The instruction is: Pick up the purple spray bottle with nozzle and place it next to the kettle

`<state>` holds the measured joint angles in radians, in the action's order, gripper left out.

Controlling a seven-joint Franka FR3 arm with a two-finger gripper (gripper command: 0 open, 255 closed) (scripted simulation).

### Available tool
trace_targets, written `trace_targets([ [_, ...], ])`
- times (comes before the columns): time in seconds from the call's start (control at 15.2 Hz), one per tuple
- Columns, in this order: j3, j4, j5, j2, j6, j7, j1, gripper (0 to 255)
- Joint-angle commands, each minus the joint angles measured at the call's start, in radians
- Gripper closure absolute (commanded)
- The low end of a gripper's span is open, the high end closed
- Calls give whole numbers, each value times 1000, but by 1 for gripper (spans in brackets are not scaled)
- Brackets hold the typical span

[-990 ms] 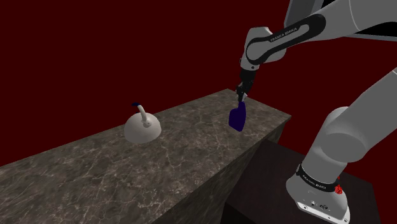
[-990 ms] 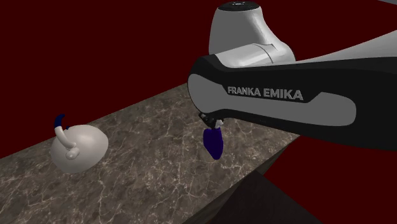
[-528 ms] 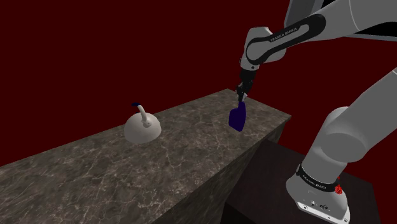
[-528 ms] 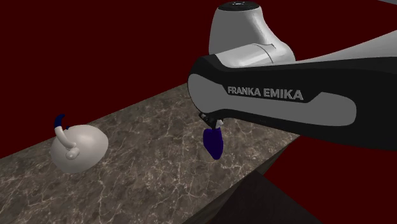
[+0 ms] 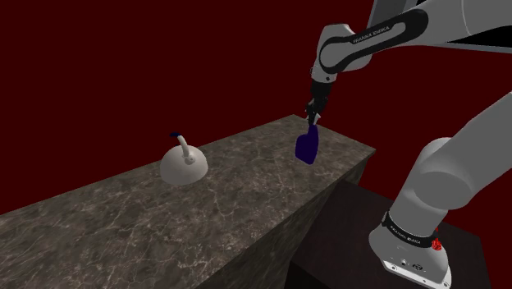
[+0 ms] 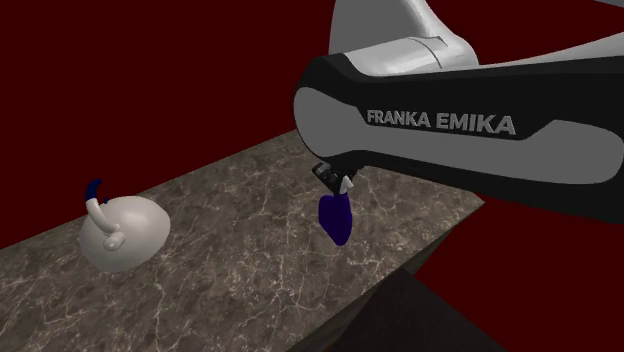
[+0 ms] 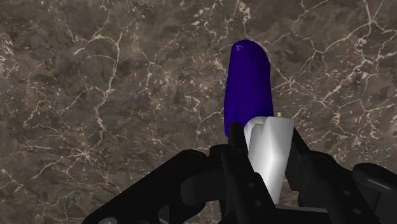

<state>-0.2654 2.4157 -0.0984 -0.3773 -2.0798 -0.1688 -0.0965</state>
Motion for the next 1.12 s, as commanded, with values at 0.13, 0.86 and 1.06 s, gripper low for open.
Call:
trace_targets([
  [0.13,4,-44,0,-17,62,0,0,255],
  [0.86,17,-172,4,-42,214,2,3,255],
  [1.06,20,-211,6,-44,254,2,4,255],
])
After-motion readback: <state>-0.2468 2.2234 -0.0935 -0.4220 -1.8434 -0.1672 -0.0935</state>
